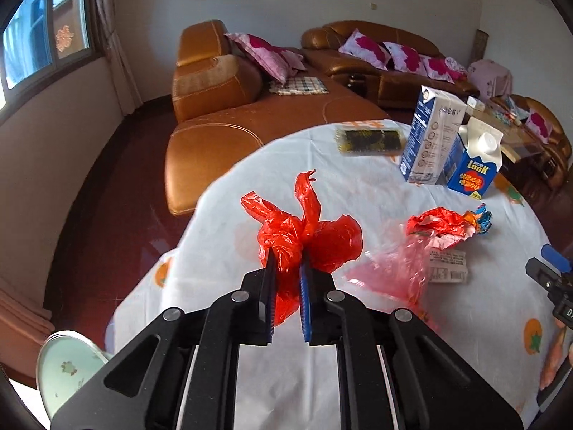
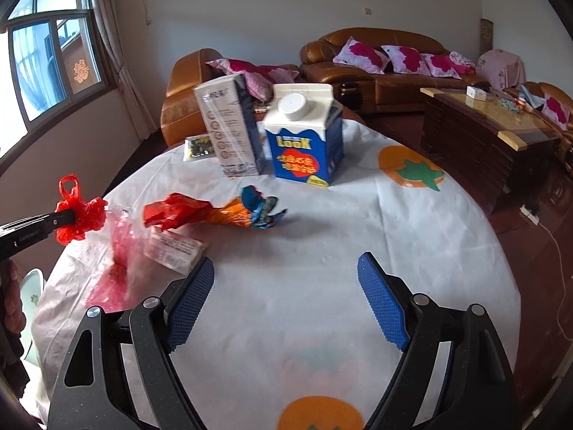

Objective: Collect trash
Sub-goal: 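Grasp the red plastic bag with the left tool, then carry the red bag over the bin with the left tool while the right tool grasps the pink clear wrapper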

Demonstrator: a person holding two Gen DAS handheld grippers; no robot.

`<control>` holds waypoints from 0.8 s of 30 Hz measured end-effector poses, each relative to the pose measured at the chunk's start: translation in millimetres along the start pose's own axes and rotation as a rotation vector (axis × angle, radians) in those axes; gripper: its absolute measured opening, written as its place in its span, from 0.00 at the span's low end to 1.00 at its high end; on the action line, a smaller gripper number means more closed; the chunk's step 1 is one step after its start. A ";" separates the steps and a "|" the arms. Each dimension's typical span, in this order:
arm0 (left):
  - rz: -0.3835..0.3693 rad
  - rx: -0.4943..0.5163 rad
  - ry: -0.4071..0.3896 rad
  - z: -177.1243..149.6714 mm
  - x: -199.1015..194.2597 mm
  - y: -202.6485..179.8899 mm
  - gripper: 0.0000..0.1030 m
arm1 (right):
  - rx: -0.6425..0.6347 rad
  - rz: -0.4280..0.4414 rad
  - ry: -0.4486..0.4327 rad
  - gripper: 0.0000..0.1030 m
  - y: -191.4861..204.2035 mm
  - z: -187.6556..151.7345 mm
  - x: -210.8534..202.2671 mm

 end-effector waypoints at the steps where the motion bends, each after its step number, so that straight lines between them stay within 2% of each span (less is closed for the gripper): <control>1: 0.014 0.000 -0.007 -3.3 -6.0 5.2 0.10 | -0.011 0.012 0.003 0.79 9.3 -1.8 -1.1; 9: 0.043 -0.028 0.003 -62.1 -53.0 36.1 0.10 | -0.063 0.092 0.057 0.78 74.4 -23.2 6.9; 15: 0.070 -0.052 0.024 -101.1 -73.6 63.8 0.10 | -0.106 0.140 0.104 0.78 116.6 -43.6 11.6; 18: 0.075 -0.069 0.030 -113.5 -78.4 74.8 0.10 | -0.145 0.193 0.143 0.79 144.1 -58.6 13.2; 21: 0.068 -0.073 0.030 -119.8 -81.3 80.5 0.10 | -0.223 0.178 0.176 0.79 160.5 -72.6 20.3; 24: 0.059 -0.071 0.021 -118.8 -84.6 81.2 0.10 | -0.233 0.094 0.172 0.78 145.1 -69.7 23.3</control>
Point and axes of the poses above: each gripper's, at about its wrist camera, not at the fingertips, and x roughly the way its jaws point, y to its left, z to its top, the point moved 10 cm from there along x, roughly the way its jaws point, and after that the axes turned 8 degrees about x, right-handed, at the moved point
